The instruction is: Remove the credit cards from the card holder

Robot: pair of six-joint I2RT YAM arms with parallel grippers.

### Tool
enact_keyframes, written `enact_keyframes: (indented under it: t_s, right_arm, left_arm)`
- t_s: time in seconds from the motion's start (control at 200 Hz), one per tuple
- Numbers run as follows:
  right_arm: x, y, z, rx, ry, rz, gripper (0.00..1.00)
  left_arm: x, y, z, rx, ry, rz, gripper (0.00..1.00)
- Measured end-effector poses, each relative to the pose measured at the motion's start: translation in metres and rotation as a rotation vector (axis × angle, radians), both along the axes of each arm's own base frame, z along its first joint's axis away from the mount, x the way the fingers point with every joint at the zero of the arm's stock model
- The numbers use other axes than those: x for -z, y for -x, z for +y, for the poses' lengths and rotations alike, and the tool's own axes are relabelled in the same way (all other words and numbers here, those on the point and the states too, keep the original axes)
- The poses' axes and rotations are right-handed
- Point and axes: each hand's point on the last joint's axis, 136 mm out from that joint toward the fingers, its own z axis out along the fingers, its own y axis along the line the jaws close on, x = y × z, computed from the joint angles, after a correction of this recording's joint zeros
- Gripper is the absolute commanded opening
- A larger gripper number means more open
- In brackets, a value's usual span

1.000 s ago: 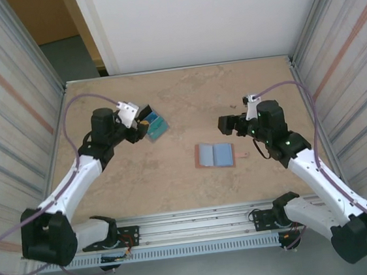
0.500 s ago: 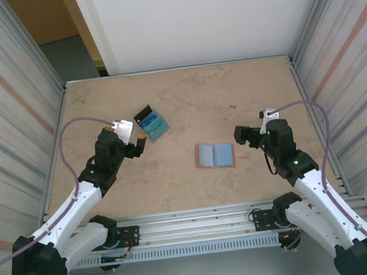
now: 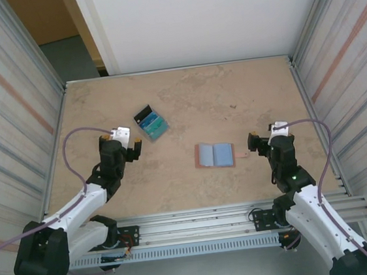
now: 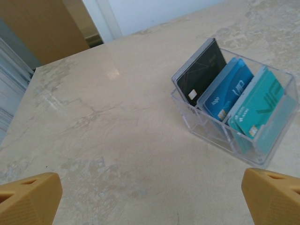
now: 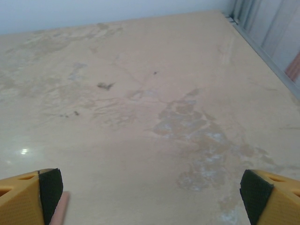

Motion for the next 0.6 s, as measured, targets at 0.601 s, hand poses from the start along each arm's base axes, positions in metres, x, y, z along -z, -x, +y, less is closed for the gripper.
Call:
enact_keyframes:
  t_s: [0.601]
  right_arm:
    - [0.003,-0.030,-0.024,0.064,0.010,-0.041,0.99]
  left_arm:
    - [0.018,-0.033,0.042,-0.083,0.067,-0.075,0.99]
